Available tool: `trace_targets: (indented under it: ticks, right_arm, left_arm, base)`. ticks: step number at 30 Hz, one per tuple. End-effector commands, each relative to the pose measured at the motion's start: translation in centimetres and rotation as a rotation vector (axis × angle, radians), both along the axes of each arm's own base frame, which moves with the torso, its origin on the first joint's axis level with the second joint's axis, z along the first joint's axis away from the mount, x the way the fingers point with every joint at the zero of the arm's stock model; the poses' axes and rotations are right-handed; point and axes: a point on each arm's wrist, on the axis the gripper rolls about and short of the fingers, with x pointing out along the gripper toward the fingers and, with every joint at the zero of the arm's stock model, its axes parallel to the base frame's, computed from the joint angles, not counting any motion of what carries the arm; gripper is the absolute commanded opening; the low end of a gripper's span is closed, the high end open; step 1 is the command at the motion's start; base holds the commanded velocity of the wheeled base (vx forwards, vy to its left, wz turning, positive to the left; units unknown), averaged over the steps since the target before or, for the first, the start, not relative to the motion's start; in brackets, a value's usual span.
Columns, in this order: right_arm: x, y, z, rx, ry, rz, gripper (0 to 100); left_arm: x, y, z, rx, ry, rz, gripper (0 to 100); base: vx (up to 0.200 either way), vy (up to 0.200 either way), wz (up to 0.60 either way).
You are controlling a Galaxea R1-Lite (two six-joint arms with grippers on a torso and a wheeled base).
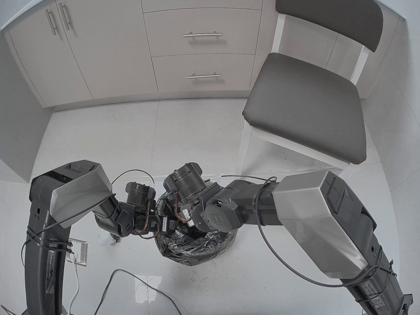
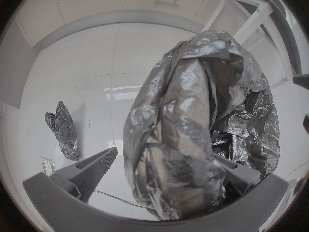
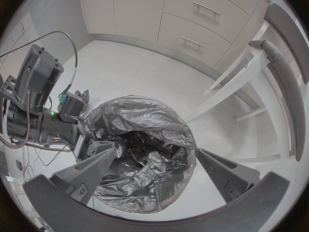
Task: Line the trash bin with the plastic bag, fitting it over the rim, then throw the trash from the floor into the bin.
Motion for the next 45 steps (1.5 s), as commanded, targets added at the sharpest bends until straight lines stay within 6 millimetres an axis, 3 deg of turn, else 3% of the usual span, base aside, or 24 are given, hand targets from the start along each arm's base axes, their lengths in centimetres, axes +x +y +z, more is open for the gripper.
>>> trace_targets:
  ticks: [1, 9, 13, 26, 33, 45]
  right_arm:
    - [-0.5, 0.8, -1.0, 0.009, 0.016, 0.038, 100]
    - [0.8, 1.0, -1.8, -0.031, -0.059, 0.104, 100]
    - [2.9, 0.2, -1.7, -0.085, -0.148, 0.165, 100]
    - [6.2, -3.1, -0.3, -0.083, -0.198, 0.094, 100]
    - [7.8, -4.8, -1.7, -0.098, -0.173, 0.059, 100]
    - [8.8, -5.9, -4.4, -0.114, -0.126, 0.057, 100]
  left_arm:
    - [0.0, 0.0, -0.3, -0.003, 0.001, 0.004, 100]
    - [-0.1, 0.0, -0.2, -0.037, -0.057, 0.015, 100]
    - [-0.3, 0.1, -0.4, -0.055, -0.086, 0.017, 100]
    - [-0.4, 0.1, -0.4, -0.056, -0.087, 0.016, 100]
    - [-0.5, 0.2, -0.5, -0.056, -0.083, 0.015, 100]
    - [-0.7, 0.2, -0.5, -0.061, -0.095, 0.014, 100]
  base:
    - [0.0, 0.0, 0.0]
    - [0.0, 0.0, 0.0]
    - [0.0, 0.0, 0.0]
    - [0.0, 0.0, 0.0]
    - [0.0, 0.0, 0.0]
    - [0.0, 0.0, 0.0]
